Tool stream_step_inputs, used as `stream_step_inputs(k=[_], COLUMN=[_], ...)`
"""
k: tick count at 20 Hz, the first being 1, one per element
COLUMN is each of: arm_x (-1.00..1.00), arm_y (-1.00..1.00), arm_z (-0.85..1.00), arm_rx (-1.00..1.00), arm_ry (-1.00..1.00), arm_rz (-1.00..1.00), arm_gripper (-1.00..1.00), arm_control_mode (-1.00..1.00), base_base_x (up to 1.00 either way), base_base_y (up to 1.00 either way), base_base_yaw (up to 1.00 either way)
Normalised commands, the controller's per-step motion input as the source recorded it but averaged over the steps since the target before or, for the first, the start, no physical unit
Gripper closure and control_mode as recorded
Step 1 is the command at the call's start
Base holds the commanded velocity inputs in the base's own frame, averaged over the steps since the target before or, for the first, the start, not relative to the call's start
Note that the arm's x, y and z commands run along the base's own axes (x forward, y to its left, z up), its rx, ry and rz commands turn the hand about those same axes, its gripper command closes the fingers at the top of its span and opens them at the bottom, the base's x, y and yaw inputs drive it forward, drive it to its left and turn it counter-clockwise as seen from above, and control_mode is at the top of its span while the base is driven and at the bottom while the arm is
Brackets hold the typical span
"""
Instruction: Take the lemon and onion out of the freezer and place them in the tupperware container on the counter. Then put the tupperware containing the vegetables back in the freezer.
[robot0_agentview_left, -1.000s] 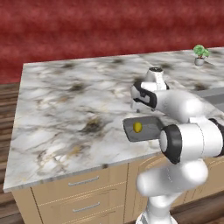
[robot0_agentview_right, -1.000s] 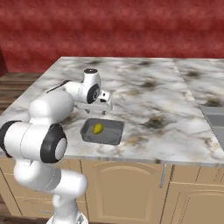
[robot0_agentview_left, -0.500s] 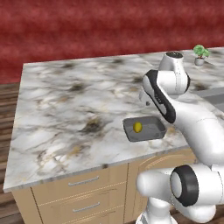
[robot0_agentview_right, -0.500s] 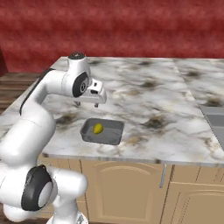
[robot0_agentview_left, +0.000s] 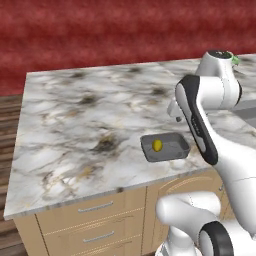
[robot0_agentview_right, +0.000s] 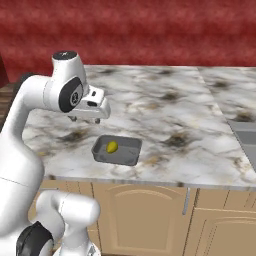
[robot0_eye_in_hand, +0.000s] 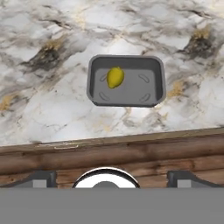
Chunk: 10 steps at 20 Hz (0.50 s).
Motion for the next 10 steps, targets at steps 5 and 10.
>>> stream_step_inputs(k=[5,10], arm_x=[-0.65,-0.45], arm_y=[0.05,0.13], arm_z=[0.01,0.00], arm_rx=[0.00,0.00], arm_ry=[0.00,0.00], arm_rz=[0.00,0.00], arm_gripper=[-1.00,-1.00], arm_control_mode=[-1.00,1.00], base_base_x=[0.00,-0.16], base_base_y=[0.00,0.05], base_base_yaw=[0.00,0.00])
